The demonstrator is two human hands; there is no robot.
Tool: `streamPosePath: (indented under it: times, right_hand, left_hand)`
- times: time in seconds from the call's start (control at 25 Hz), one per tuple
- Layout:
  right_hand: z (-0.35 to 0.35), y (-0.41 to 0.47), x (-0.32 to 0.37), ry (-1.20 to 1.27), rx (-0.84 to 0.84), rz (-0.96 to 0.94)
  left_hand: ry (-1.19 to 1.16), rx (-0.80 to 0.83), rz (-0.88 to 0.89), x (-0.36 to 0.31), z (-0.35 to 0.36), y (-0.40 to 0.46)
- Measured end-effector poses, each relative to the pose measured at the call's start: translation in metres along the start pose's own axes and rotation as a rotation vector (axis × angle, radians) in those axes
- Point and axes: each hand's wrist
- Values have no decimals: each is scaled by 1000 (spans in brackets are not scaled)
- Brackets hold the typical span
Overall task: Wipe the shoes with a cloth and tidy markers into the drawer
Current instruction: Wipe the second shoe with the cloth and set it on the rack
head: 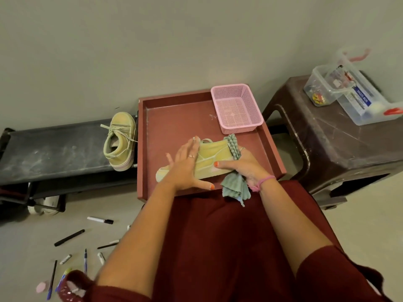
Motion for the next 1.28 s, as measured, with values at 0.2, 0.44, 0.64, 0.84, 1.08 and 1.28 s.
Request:
streamPosePath:
  times: [0.2,0.44,0.64,0.84,1.08,1.28]
  right_hand:
    - [16,-27,12,-145,-96,-129]
    - [9,-65,41,145,-85,-125]
    - [25,-99,57,-596,-340,-573]
    - [30,-109,35,-1270,-299,-999]
    - [5,-92,50,-260,-82,-466]
    - [32,-110,30,-669,-207,-763]
  left_hand:
    - [6,-230,68,-52,2,0]
    - [-327,-390,138,-71,-16,-32]
    - [-567,-437,126,-105,-17,-48]
    - [-697,-515,85,-116,-14,-61]
    - [-746,-438,3,-105,-12,-62]
    - [-743,-435,-54,-92,-14,-66]
Point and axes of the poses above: each hand's wrist, its own y-axis towards the middle knuckle, its own z-axis out of the palm, x = y × z, and after that the axes turned 6 degrees about -x, right-handed
